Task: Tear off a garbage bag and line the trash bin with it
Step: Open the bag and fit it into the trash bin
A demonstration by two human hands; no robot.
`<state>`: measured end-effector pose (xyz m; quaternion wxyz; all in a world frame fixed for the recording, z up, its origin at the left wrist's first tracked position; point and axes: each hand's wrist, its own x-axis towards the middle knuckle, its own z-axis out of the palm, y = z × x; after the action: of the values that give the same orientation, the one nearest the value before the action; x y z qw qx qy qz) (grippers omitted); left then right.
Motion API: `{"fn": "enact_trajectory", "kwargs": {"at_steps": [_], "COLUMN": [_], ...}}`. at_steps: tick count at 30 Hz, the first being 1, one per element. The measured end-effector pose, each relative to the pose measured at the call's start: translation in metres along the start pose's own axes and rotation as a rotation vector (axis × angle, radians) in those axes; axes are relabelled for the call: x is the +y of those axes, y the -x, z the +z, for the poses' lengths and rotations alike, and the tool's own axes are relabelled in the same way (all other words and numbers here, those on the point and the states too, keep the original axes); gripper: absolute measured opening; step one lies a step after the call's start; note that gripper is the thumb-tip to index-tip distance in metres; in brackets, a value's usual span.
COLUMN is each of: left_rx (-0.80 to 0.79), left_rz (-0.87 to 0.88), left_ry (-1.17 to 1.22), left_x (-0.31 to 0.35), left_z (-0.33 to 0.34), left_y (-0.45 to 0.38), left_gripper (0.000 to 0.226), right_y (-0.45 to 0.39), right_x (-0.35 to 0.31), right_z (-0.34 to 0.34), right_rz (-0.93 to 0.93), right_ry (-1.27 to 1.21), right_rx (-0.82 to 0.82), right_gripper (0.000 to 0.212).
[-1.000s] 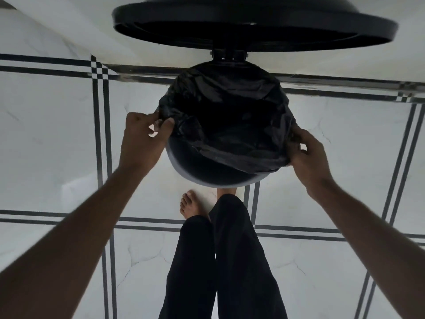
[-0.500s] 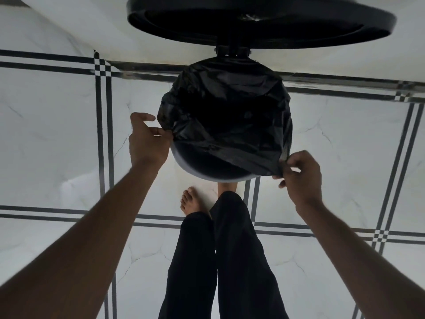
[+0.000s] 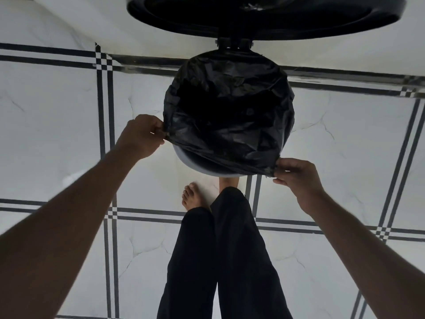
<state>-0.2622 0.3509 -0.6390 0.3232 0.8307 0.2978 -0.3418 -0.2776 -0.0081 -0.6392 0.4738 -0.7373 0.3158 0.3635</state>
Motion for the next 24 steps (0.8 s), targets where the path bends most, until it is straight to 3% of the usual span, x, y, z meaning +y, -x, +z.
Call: {"fn": "enact_trajectory", "kwargs": {"at_steps": [4, 12, 14, 18, 24], "left_rx": [0.049, 0.101, 0.111, 0.000, -0.278], "left_rz": [0.136, 0.152, 0.032, -0.264, -0.445], "left_ry": [-0.343, -0.371, -0.204, 0.454, 0.952], "left_x": [0.005, 0.003, -0.001, -0.001, 0.000], "left_z": [-0.001, 0.005, 0.009, 0.016, 0.004], "left_y": [-0.003, -0.008, -0.007, -0.003, -0.005], "left_gripper": [0.018, 0.013, 0.005, 0.010, 0.022], "right_y": [-0.005, -0.016, -0.017, -0.015, -0.022], "right_x": [-0.006, -0.004, 0.001, 0.006, -0.003], "right_z": [0.009, 0.026, 0.030, 0.035, 0.042], "right_rz": [-0.004, -0.005, -0.015, 0.097, 0.333], "right_ry": [-0.011, 0.120, 0.146, -0.040, -0.215], "right_rx": [-0.007, 0.058, 0.057, 0.100, 0.058], "right_gripper": [0.018, 0.029, 0.039, 0.033, 0.016]}}
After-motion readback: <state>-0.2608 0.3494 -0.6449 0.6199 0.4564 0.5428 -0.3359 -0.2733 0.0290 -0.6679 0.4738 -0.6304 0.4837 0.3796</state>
